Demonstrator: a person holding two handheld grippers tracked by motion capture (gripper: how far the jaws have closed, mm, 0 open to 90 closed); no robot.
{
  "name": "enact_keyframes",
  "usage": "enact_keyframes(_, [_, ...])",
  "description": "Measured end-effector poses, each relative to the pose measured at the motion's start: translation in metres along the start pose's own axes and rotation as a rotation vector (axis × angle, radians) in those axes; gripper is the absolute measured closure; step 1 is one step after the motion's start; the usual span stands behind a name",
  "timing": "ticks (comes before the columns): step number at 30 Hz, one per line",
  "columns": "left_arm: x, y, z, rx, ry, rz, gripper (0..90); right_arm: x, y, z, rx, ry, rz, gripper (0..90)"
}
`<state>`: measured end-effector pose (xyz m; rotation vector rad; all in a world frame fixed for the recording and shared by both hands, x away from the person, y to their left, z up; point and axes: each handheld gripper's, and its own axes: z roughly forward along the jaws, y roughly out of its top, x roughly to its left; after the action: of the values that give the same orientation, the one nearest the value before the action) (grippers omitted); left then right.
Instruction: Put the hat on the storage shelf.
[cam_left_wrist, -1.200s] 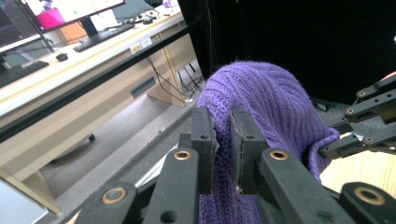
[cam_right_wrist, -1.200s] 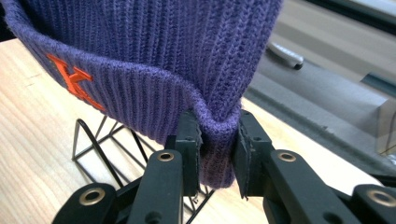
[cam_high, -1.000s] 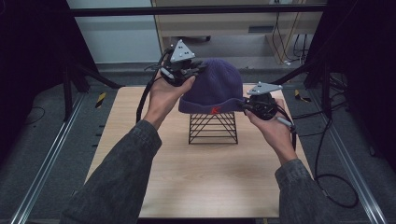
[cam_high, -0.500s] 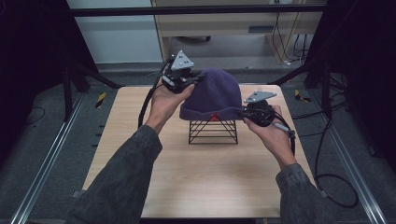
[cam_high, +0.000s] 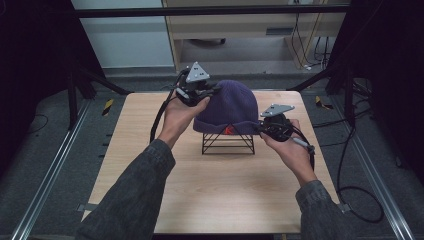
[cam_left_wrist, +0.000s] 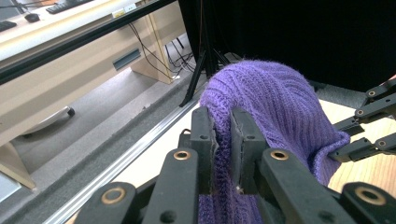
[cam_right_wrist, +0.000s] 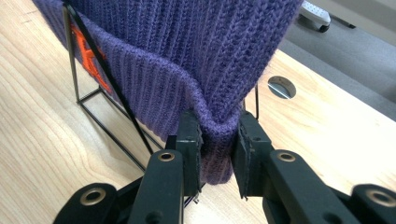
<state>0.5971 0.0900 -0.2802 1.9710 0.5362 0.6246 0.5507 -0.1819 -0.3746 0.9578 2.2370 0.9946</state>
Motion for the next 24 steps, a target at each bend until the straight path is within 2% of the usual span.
enact_keyframes(12, [-0.001,-0.012,0.001,0.023,-0.006,0.006,80.3,-0.001,-0.006,0.009,0.024,0.001,0.025,73.6])
enact_keyframes(16, [-0.001,-0.015,0.001,0.024,-0.012,0.003,80.3,0.001,-0.006,0.012,0.036,-0.005,0.015,73.5])
enact_keyframes(21, [-0.004,-0.016,0.003,0.03,-0.022,0.017,80.3,0.001,-0.012,0.014,0.037,0.002,0.031,73.3])
enact_keyframes(24, [-0.006,-0.017,0.004,0.037,-0.012,0.032,80.3,0.001,-0.015,0.016,0.036,0.013,0.049,73.2])
